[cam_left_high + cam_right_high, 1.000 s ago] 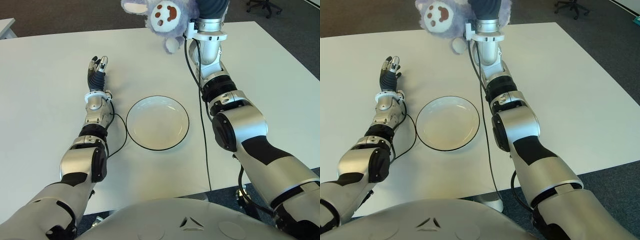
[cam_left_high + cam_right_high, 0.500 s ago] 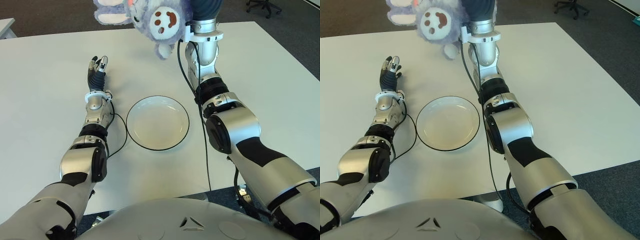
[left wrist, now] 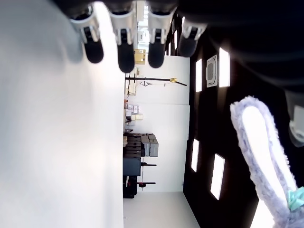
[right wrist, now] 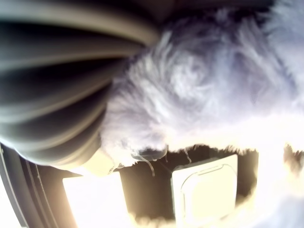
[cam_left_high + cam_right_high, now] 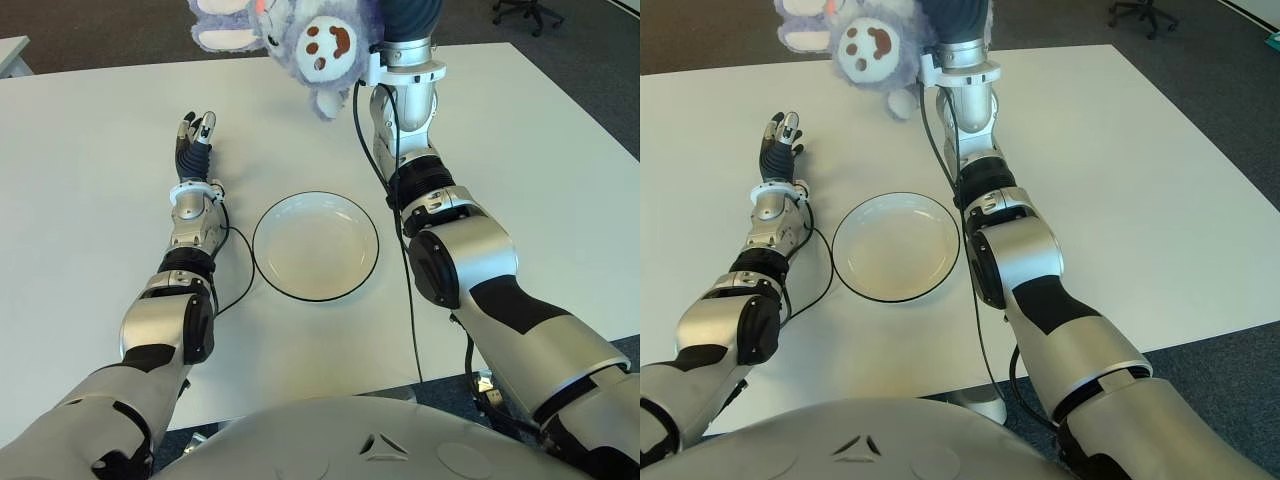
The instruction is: Put the doll into the plate.
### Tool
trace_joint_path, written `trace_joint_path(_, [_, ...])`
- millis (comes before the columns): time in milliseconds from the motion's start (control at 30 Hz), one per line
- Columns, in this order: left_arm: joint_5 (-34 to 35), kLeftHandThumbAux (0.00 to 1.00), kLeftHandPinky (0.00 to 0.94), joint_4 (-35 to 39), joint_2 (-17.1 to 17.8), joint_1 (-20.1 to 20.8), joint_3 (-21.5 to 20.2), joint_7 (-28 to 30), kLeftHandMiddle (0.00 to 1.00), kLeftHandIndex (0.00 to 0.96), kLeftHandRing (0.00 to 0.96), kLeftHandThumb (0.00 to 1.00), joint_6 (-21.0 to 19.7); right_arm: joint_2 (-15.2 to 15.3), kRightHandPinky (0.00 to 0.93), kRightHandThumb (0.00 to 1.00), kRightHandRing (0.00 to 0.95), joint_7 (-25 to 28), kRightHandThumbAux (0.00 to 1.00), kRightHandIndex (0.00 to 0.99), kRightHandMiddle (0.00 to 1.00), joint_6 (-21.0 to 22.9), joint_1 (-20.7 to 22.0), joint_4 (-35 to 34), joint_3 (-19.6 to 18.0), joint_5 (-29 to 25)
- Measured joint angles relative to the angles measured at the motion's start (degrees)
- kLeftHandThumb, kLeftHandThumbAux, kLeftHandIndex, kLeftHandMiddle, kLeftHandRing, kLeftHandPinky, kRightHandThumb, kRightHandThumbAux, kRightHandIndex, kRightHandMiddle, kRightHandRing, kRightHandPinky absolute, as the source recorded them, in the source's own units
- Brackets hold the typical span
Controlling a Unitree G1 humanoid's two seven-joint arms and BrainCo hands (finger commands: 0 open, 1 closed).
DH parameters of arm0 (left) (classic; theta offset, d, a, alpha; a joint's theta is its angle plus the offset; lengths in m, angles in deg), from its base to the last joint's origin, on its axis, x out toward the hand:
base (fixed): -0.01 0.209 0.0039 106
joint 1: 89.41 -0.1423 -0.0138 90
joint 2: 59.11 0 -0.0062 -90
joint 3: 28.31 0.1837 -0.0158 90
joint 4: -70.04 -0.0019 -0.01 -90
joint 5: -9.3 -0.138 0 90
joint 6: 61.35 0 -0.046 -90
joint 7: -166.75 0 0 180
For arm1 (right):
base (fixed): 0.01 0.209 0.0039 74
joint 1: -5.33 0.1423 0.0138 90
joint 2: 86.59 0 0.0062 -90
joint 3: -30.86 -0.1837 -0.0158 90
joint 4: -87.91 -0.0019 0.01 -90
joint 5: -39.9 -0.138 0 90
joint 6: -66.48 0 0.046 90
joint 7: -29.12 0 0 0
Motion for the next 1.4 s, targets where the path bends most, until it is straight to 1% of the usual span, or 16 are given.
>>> trace_joint_path(133, [0.0, 0.398, 0.088, 0.0, 0.0, 0.0, -0.2, 0.0, 0.109, 0.000, 0.112, 0.000, 0.0, -0.6, 0.880, 0.751, 0.861, 1.7, 0.706, 0.441, 0.848, -0.1, 0.0, 0.0, -0.4, -0.6])
trace_joint_path(300, [0.0, 0.401, 0.062, 0.0, 0.0, 0.0, -0.6, 0.0, 0.103, 0.000, 0.103, 0.000, 0.0, -1.3, 0.883, 0.750, 0.863, 2.4, 0.706, 0.441, 0.849, -0.3, 0.0, 0.0, -0.9, -0.7])
trace_joint_path(433, [0.0, 0.399, 0.053, 0.0, -0.1, 0.0, -0.7, 0.0, 0.091, 0.000, 0.089, 0.000, 0.0, -1.6, 0.883, 0.750, 0.866, 2.0, 0.706, 0.441, 0.852, -0.4, 0.0, 0.0, -1.2, -0.1])
trace_joint_path(667, [0.0, 0.398, 0.062, 0.0, -0.1, 0.0, -0.8, 0.0, 0.104, 0.000, 0.103, 0.000, 0.0, -1.6, 0.887, 0.750, 0.870, 0.1, 0.706, 0.441, 0.853, -0.7, -0.3, 0.0, -1.4, 1.5])
trace_joint_path(867, [0.0, 0.402, 0.069, 0.0, 0.0, 0.0, -0.8, 0.0, 0.105, 0.000, 0.106, 0.000, 0.0, -1.6, 0.870, 0.749, 0.872, 0.5, 0.705, 0.441, 0.859, -0.6, -0.8, -0.4, -0.9, 1.8])
trace_joint_path(1000, [0.0, 0.405, 0.069, 0.0, 0.0, 0.0, -0.8, 0.0, 0.105, 0.000, 0.105, 0.000, 0.0, -1.2, 0.866, 0.747, 0.872, 0.3, 0.706, 0.440, 0.872, -0.6, -1.1, -0.8, -0.6, 3.3])
trace_joint_path(1067, [0.0, 0.406, 0.076, 0.0, 0.0, 0.0, -0.8, 0.0, 0.108, 0.000, 0.109, 0.000, 0.0, -1.1, 0.869, 0.746, 0.875, 0.0, 0.706, 0.440, 0.875, -0.6, -1.3, -1.0, -0.4, 4.5])
trace_joint_path(1167, [0.0, 0.405, 0.086, 0.0, 0.0, 0.0, -0.8, 0.0, 0.114, 0.000, 0.117, 0.000, 0.0, -0.6, 0.875, 0.743, 0.881, -2.0, 0.706, 0.440, 0.885, -0.6, -1.7, -1.5, -0.2, 7.8])
trace_joint_path(1400, [0.0, 0.404, 0.074, 0.1, -0.1, -0.1, -0.8, 0.0, 0.103, 0.000, 0.107, 0.000, 0.0, 1.3, 0.866, 0.740, 0.866, -11.0, 0.707, 0.439, 0.887, -0.6, -4.6, -3.8, 0.1, 18.4])
